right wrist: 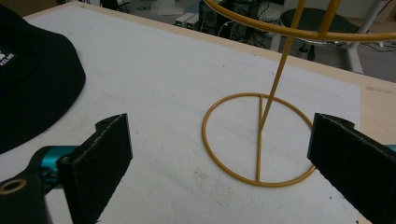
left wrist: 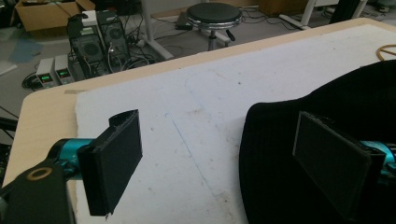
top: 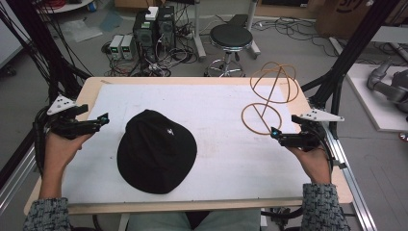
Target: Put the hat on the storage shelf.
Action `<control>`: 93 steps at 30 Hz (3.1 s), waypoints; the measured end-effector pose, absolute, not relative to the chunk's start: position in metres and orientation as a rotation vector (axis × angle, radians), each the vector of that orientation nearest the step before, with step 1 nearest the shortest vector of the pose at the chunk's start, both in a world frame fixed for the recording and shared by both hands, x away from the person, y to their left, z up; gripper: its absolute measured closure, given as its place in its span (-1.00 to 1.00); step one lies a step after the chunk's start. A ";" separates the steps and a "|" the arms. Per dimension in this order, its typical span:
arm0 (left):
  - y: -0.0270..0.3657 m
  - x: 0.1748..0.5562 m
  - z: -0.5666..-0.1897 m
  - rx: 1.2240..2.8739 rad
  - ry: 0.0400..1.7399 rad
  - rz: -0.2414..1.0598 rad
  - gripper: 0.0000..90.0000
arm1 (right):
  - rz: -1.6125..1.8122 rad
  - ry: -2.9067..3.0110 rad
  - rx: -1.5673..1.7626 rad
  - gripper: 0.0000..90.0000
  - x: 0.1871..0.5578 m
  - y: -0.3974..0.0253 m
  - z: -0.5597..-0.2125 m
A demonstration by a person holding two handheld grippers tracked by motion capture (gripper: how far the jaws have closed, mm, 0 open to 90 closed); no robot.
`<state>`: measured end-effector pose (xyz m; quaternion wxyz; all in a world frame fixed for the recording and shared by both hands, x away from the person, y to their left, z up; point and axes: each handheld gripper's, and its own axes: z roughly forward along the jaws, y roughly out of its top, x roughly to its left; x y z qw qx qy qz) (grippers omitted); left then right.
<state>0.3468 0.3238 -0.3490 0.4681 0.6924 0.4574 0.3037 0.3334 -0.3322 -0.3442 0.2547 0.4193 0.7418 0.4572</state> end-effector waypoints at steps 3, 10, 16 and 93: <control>0.324 0.347 -0.349 1.700 1.119 0.743 -0.64 | 1.235 2.022 1.133 -0.86 0.333 -0.332 -0.344; 0.325 0.346 -0.352 1.709 1.126 0.737 -0.64 | 1.232 2.020 1.131 -0.86 0.334 -0.331 -0.344; 0.327 0.345 -0.351 1.712 1.129 0.736 -0.64 | 1.232 2.028 1.129 -0.86 0.335 -0.329 -0.344; 0.219 0.344 -0.341 1.853 0.753 0.422 -0.12 | 1.206 2.049 1.148 -0.86 0.329 -0.333 -0.347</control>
